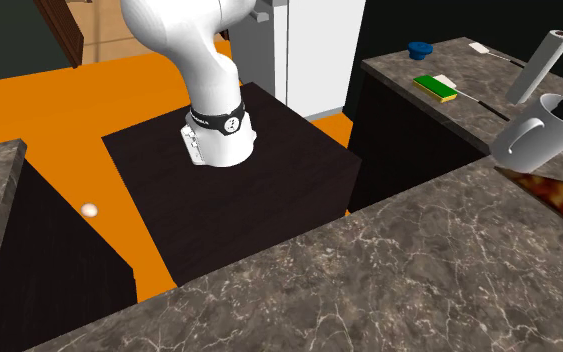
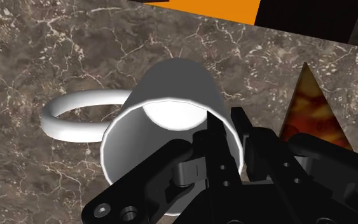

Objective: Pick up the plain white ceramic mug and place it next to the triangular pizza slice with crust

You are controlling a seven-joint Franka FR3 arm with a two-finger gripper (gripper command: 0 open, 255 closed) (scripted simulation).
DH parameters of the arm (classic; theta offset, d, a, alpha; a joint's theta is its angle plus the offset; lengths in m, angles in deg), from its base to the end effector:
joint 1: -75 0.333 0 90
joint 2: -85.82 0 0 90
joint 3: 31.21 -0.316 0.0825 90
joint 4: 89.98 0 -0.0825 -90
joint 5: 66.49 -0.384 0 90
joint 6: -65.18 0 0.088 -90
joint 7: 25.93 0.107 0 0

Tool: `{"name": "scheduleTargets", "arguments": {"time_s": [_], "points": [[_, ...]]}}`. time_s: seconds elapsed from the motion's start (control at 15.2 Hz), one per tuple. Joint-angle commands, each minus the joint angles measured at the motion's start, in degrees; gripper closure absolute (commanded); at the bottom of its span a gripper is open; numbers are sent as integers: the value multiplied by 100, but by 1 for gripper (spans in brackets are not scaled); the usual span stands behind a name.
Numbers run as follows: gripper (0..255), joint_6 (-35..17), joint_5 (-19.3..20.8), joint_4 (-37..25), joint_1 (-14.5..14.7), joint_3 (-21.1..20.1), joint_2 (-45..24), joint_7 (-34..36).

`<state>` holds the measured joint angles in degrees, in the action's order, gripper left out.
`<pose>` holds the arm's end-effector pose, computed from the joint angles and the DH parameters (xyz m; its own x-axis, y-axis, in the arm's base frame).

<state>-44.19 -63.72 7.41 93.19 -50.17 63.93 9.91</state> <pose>0.5212 0.3669 0.3705 0.9854 0.0270 -0.1683 0.0315 -0.9992 0.0244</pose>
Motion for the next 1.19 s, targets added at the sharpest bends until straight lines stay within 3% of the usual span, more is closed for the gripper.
{"name": "scheduleTargets", "arguments": {"time_s": [0.0,1.12], "points": [[255,-101,31,1,24,9,-103,29],[255,-1146,236,425,101,120,-748,97]]}}
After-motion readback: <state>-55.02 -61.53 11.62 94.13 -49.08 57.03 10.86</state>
